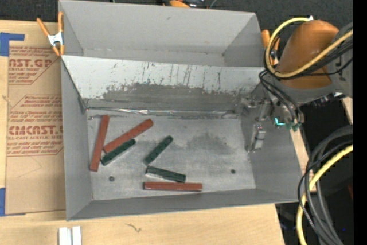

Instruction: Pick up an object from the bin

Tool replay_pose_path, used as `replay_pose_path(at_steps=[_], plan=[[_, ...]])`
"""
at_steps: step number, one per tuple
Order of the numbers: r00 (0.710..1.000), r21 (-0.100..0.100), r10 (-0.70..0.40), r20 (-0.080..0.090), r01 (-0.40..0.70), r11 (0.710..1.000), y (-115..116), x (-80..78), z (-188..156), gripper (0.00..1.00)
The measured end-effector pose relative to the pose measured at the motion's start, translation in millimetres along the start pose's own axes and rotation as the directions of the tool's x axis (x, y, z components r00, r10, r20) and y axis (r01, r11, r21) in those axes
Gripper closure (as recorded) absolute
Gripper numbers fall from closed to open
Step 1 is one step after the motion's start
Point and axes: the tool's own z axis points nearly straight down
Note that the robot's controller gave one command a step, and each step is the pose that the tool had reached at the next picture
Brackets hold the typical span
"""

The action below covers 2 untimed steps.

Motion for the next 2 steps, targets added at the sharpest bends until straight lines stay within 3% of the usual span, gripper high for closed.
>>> replay_pose_path(at_steps=[1,2], plan=[[1.000,-0.003,0.007,0.014,-0.007,1.000,72,-25.1,-38,0.00],[0.995,-0.003,-0.100,0.007,0.100,0.995,167,-3.1,-33,0.00]])
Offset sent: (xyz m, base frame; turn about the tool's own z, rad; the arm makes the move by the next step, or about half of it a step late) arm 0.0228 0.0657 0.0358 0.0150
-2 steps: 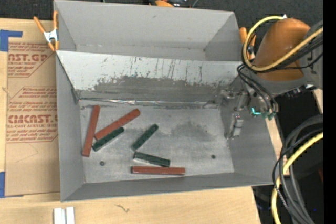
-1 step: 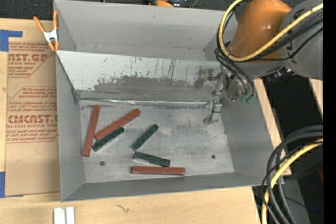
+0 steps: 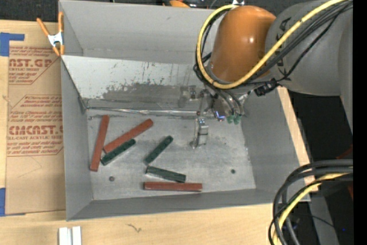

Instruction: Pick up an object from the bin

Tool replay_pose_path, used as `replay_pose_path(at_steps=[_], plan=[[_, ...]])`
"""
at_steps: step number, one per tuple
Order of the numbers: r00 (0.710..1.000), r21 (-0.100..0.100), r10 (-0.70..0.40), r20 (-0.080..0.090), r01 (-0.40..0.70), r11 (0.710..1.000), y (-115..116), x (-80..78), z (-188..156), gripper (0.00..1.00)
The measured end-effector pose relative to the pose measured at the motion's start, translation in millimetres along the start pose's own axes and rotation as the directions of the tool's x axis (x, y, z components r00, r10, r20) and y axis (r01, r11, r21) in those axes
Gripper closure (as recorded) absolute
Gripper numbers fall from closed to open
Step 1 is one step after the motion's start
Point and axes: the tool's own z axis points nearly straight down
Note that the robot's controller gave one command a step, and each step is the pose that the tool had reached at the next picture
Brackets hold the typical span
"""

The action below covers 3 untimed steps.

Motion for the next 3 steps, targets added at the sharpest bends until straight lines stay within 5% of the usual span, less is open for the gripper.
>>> replay_pose_path(at_steps=[1,2,3], plan=[[0.968,0.002,-0.252,-0.005,0.252,0.968,38,17.9,117,0.00],[0.968,0.003,-0.250,0.000,0.250,0.968,38,15.9,114,1.00],[0.950,0.007,-0.313,0.009,0.313,0.950,31,3.6,-82,1.00]])
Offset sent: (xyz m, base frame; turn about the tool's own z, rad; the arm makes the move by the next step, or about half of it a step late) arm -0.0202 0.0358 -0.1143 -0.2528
